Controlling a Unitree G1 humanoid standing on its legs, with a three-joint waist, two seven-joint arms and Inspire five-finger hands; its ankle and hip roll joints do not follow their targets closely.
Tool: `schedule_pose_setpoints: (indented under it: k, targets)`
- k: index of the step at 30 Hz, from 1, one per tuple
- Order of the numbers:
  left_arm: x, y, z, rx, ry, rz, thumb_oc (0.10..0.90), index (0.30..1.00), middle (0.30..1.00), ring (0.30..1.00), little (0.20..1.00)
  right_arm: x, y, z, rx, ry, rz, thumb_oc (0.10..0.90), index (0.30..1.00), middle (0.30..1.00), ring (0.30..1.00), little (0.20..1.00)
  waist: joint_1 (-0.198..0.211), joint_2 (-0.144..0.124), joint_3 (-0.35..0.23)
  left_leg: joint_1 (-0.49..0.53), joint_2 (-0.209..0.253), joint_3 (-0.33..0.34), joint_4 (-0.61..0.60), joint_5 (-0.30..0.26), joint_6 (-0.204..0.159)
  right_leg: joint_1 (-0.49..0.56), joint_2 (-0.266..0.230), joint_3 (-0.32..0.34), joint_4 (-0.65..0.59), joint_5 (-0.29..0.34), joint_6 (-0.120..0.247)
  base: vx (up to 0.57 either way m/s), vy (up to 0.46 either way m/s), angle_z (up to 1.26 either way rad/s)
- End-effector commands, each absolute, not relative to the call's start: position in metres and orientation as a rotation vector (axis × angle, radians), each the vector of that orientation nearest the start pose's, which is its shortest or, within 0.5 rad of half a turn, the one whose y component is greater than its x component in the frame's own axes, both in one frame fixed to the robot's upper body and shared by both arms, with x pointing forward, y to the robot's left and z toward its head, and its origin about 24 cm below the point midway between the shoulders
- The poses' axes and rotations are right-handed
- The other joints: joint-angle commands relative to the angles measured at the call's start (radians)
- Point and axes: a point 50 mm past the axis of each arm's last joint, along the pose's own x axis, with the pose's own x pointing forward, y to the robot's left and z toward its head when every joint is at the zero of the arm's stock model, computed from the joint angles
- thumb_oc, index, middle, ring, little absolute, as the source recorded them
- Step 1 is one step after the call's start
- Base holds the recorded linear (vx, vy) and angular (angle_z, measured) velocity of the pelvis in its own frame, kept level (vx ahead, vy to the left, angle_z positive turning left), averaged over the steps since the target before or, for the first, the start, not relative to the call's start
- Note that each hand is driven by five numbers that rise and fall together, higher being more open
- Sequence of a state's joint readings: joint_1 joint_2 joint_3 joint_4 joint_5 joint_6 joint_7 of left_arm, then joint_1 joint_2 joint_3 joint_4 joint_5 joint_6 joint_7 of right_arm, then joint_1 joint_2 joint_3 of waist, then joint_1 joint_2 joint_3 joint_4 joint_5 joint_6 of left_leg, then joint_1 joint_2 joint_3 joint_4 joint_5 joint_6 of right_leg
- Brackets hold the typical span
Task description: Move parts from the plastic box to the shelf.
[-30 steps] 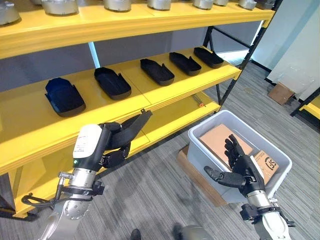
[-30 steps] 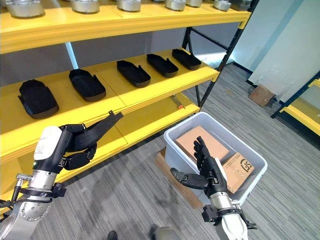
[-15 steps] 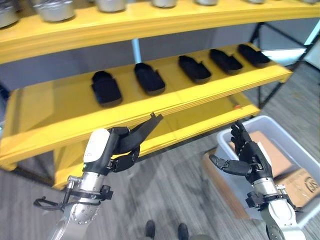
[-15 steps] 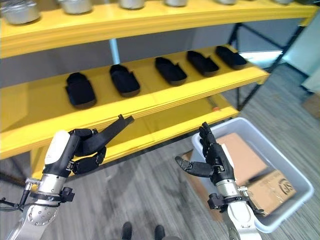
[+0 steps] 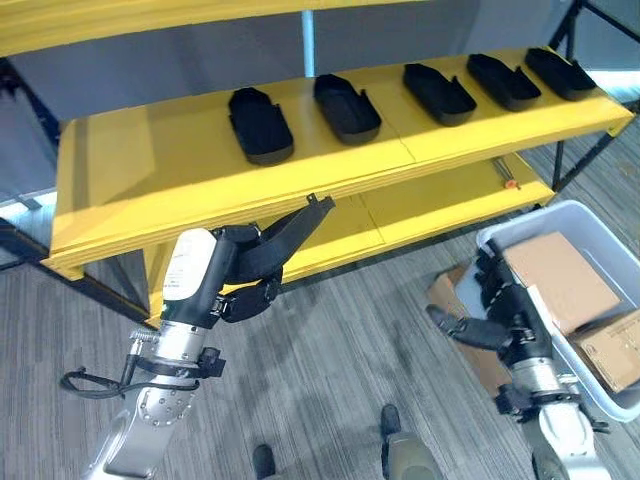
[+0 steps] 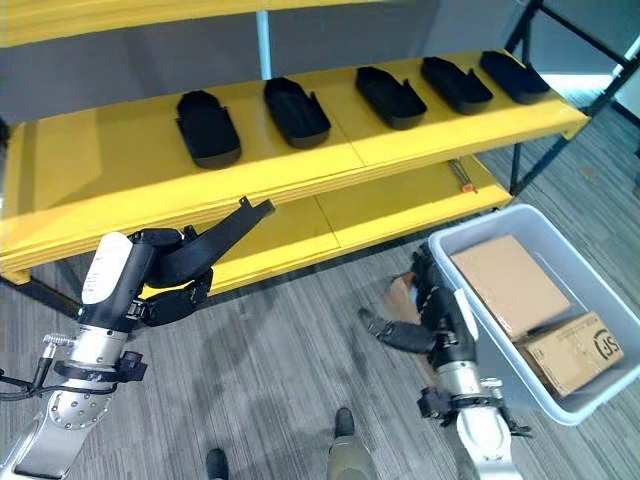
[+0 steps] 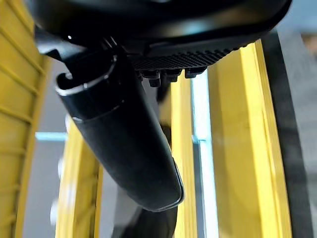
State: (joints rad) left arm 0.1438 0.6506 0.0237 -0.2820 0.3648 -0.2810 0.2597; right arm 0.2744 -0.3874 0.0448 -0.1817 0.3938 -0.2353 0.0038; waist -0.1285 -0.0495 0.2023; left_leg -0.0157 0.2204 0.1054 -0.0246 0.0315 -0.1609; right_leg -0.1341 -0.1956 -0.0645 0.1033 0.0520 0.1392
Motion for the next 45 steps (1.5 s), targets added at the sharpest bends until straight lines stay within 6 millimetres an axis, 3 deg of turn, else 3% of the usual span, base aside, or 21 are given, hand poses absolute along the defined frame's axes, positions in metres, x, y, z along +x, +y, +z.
schedule_pose_setpoints:
  k: [1, 7, 12, 16, 22, 23, 25, 27, 30, 31, 32, 33, 36, 37, 40, 43, 45]
  targets:
    - [0.205, 0.213, 0.184, 0.853, -0.862, 0.134, 0.4, 0.3, 0.3, 0.3, 0.3, 0.204, -0.226, 0.117, -0.064, -0.438, 0.025, 0.9, 1.0, 1.0, 1.0, 1.0, -0.018, 0.046, -0.106, 0.008, 0.078, 0.027, -0.063, 0.06, 0.013, -0.013, 0.052, 0.001, 0.054, -0.072, 0.003, 0.12, 0.175, 0.25]
    - [0.205, 0.216, 0.184, 0.883, -0.848, 0.14, 0.4, 0.3, 0.3, 0.3, 0.3, 0.204, -0.224, 0.112, -0.08, -0.402, 0.029, 0.9, 1.0, 1.0, 1.0, 1.0, 0.005, 0.008, -0.125, 0.043, 0.006, 0.047, -0.046, -0.005, 0.038, 0.082, -0.027, -0.004, -0.058, -0.025, 0.039, 0.11, 0.169, 0.06]
    - [0.203, 0.22, 0.185, 0.907, -0.851, 0.159, 0.4, 0.3, 0.3, 0.3, 0.3, 0.203, -0.225, 0.11, -0.094, -0.39, 0.021, 0.9, 1.0, 1.0, 1.0, 1.0, 0.014, -0.011, -0.135, 0.046, -0.032, 0.054, -0.021, -0.042, 0.058, 0.104, -0.069, -0.005, -0.088, 0.004, 0.062, 0.07, 0.143, -0.02]
    - [0.2, 0.225, 0.186, 0.936, -0.854, 0.193, 0.4, 0.3, 0.3, 0.3, 0.3, 0.206, -0.222, 0.108, -0.091, -0.388, 0.02, 0.9, 1.0, 1.0, 1.0, 1.0, 0.031, -0.038, -0.151, 0.049, -0.086, 0.062, 0.011, -0.088, 0.089, 0.109, -0.125, 0.008, -0.113, 0.073, 0.095, 0.06, 0.171, 0.0]
    - [0.205, 0.223, 0.19, 0.962, -0.885, 0.202, 0.4, 0.3, 0.3, 0.3, 0.3, 0.211, -0.214, 0.111, -0.075, -0.408, 0.045, 0.9, 1.0, 1.0, 1.0, 1.0, 0.051, -0.072, -0.142, -0.001, -0.146, 0.039, 0.114, -0.154, 0.131, 0.11, -0.188, 0.013, -0.1, 0.137, 0.115, 0.02, 0.181, 0.02]
    - [0.206, 0.222, 0.191, 0.968, -0.896, 0.197, 0.4, 0.3, 0.3, 0.3, 0.3, 0.211, -0.213, 0.111, -0.074, -0.412, 0.049, 0.9, 1.0, 1.0, 1.0, 1.0, 0.054, -0.076, -0.136, -0.014, -0.17, 0.029, 0.134, -0.169, 0.151, 0.104, -0.211, 0.016, -0.08, 0.19, 0.113, 0.0, 0.147, 0.09]
    - [0.207, 0.222, 0.191, 0.974, -0.895, 0.198, 0.4, 0.3, 0.3, 0.3, 0.3, 0.212, -0.212, 0.112, -0.071, -0.418, 0.048, 0.9, 1.0, 1.0, 1.0, 1.0, 0.055, -0.076, -0.134, -0.022, -0.187, 0.027, 0.141, -0.18, 0.167, 0.088, -0.227, 0.019, -0.055, 0.22, 0.109, 0.01, 0.257, 0.15]
    - [0.209, 0.22, 0.193, 0.981, -0.912, 0.193, 0.4, 0.3, 0.3, 0.3, 0.3, 0.213, -0.208, 0.111, -0.055, -0.419, 0.048, 0.9, 1.0, 1.0, 1.0, 1.0, 0.052, -0.062, -0.122, -0.012, -0.213, 0.02, 0.123, -0.175, 0.19, 0.054, -0.242, 0.025, 0.027, 0.3, 0.082, 0.03, 0.33, 0.21]
    - [0.21, 0.219, 0.192, 0.976, -0.91, 0.187, 0.4, 0.3, 0.3, 0.3, 0.3, 0.213, -0.207, 0.111, -0.049, -0.421, 0.052, 0.9, 1.0, 1.0, 1.0, 1.0, 0.043, -0.043, -0.105, 0.011, -0.217, 0.016, 0.088, -0.161, 0.199, 0.019, -0.216, 0.014, 0.08, 0.286, 0.064, 0.03, 0.255, 0.05]
    - [0.212, 0.22, 0.191, 0.969, -0.901, 0.196, 0.4, 0.3, 0.3, 0.3, 0.3, 0.214, -0.206, 0.109, -0.038, -0.413, 0.052, 0.9, 1.0, 1.0, 1.0, 1.0, 0.041, -0.031, -0.104, 0.033, -0.217, 0.033, 0.062, -0.161, 0.201, -0.011, -0.196, -0.032, 0.084, 0.239, 0.061, 0.08, 0.126, -0.02]
    - [0.212, 0.22, 0.191, 0.968, -0.9, 0.196, 0.4, 0.3, 0.3, 0.3, 0.3, 0.214, -0.206, 0.108, -0.039, -0.412, 0.053, 0.9, 1.0, 1.0, 1.0, 1.0, 0.04, -0.028, -0.104, 0.039, -0.213, 0.031, 0.053, -0.159, 0.198, -0.009, -0.192, -0.035, 0.087, 0.234, 0.059, 0.19, 0.243, -0.05]
    - [0.211, 0.221, 0.189, 0.959, -0.885, 0.202, 0.4, 0.3, 0.3, 0.3, 0.3, 0.213, -0.207, 0.107, -0.03, -0.403, 0.06, 0.9, 1.0, 1.0, 1.0, 1.0, 0.016, -0.015, -0.096, 0.082, -0.205, 0.038, 0.013, -0.157, 0.194, -0.07, -0.113, -0.022, 0.039, 0.176, 0.052, 0.15, 0.116, -0.07]
    - [0.211, 0.222, 0.188, 0.959, -0.878, 0.203, 0.4, 0.3, 0.3, 0.3, 0.3, 0.212, -0.207, 0.106, -0.026, -0.399, 0.062, 0.9, 1.0, 1.0, 1.0, 1.0, 0.014, -0.013, -0.091, 0.095, -0.205, 0.043, -0.006, -0.148, 0.191, -0.09, -0.093, -0.018, 0.01, 0.179, 0.051, 0.09, 0.058, -0.24]
    - [0.211, 0.224, 0.185, 0.953, -0.858, 0.215, 0.4, 0.3, 0.3, 0.3, 0.3, 0.212, -0.207, 0.106, -0.033, -0.398, 0.071, 0.9, 1.0, 1.0, 1.0, 1.0, 0.004, -0.013, -0.08, 0.127, -0.212, 0.048, -0.036, -0.149, 0.188, -0.139, -0.054, -0.026, -0.062, 0.183, 0.057, 0.1, 0.035, -0.09]
    - [0.212, 0.223, 0.18, 0.941, -0.83, 0.208, 0.4, 0.3, 0.3, 0.3, 0.3, 0.211, -0.206, 0.106, -0.039, -0.394, 0.081, 0.9, 1.0, 1.0, 1.0, 1.0, -0.011, -0.015, -0.072, 0.166, -0.218, 0.048, -0.055, -0.161, 0.182, -0.161, -0.016, -0.024, -0.141, 0.182, 0.069, 0.18, -0.008, -0.08]
    - [0.213, 0.22, 0.176, 0.928, -0.818, 0.195, 0.4, 0.3, 0.3, 0.3, 0.3, 0.21, -0.207, 0.107, -0.042, -0.396, 0.083, 0.9, 1.0, 1.0, 1.0, 1.0, -0.013, -0.016, -0.071, 0.187, -0.216, 0.041, -0.057, -0.175, 0.175, -0.159, -0.006, -0.014, -0.172, 0.192, 0.077, 0.18, -0.078, -0.14]
    - [0.213, 0.217, 0.17, 0.914, -0.797, 0.163, 0.4, 0.3, 0.3, 0.3, 0.3, 0.205, -0.213, 0.105, -0.036, -0.389, 0.061, 0.9, 1.0, 1.0, 1.0, 1.0, -0.034, -0.02, -0.099, 0.212, -0.208, 0.024, -0.052, -0.203, 0.16, -0.117, 0.015, 0.052, -0.181, 0.181, 0.07, 0.32, -0.186, 0.24]
